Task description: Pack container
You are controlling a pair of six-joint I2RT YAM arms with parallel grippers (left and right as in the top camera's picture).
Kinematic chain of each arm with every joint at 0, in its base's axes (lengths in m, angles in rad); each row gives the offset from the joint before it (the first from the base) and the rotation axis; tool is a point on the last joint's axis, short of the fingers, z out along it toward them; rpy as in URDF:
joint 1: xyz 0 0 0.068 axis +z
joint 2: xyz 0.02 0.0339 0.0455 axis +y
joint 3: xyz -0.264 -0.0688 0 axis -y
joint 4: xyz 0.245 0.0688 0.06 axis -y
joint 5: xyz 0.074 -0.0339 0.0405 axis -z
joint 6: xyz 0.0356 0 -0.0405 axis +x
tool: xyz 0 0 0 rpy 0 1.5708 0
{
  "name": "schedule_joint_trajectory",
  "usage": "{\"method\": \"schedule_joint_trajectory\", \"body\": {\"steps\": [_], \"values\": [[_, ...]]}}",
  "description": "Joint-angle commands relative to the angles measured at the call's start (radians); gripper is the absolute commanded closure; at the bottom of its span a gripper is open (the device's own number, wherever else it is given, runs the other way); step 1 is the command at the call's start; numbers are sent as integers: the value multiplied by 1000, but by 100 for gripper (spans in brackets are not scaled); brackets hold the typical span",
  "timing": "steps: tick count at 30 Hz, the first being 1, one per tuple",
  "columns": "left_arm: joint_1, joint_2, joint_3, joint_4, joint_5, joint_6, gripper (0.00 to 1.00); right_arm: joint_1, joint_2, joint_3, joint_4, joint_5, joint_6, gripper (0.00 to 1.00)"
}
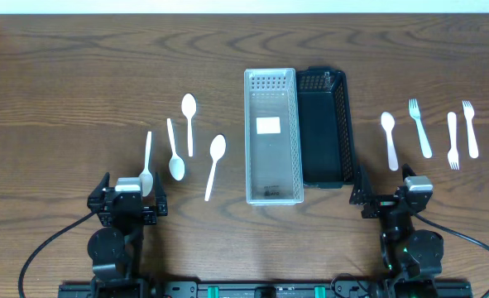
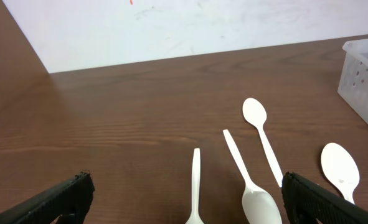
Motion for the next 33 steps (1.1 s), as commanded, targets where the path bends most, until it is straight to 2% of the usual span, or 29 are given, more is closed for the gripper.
{"method": "schedule_joint_trajectory", "body": {"steps": [1,33], "values": [[8,1,-27,-5,3,-5,2,7,-7,-3,-4,-7,-11,1],[8,1,-27,-5,3,-5,2,7,-7,-3,9,3,-10,1]]}}
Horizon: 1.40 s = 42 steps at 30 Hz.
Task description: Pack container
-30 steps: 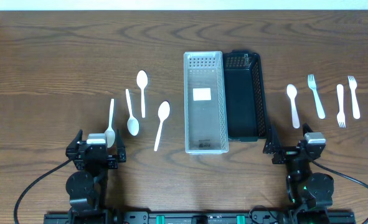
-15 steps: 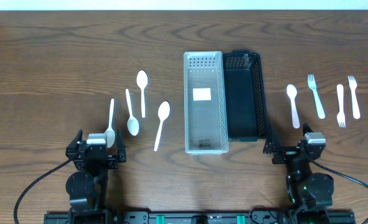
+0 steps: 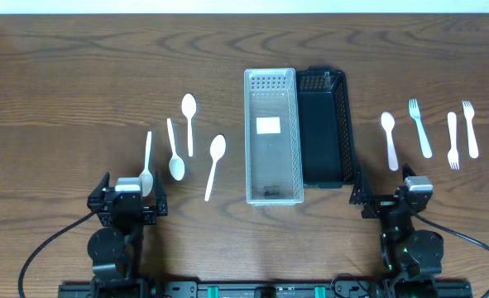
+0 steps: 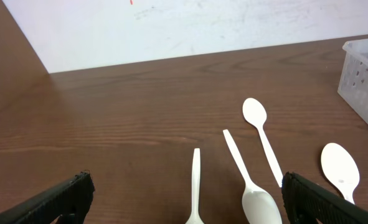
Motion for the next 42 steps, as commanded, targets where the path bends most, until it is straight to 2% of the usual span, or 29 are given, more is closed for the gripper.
{"method": "schedule_joint_trajectory", "body": {"steps": [1,7,11,15,20,26,29,33,42], "values": [[8,1,-27,-5,3,-5,2,7,-7,-3,22,-11,-10,1],[8,1,-27,-5,3,-5,2,5,-6,23,130,6,-27,1],[8,1,-27,-5,3,-5,2,-21,24,153,46,35,-141,1],[8,1,-27,-5,3,-5,2,-68,157,403,-154,72,-180,1],[8,1,-27,-5,2,-5,2,-140,467,798,-504,104,-153,1],[8,1,-27,-5,3,-5,2,-273,963,1287,-1028,-144,-345,1],[8,1,-27,-5,3,-5,2,-304,1145,1446,-1137,-137,-381,1],[8,1,-27,-5,3,-5,2,-309,1331,1562,-1157,-100,-381,1],[8,1,-27,-5,3,-5,2,-309,1548,1570,-1069,-27,-381,1]]}}
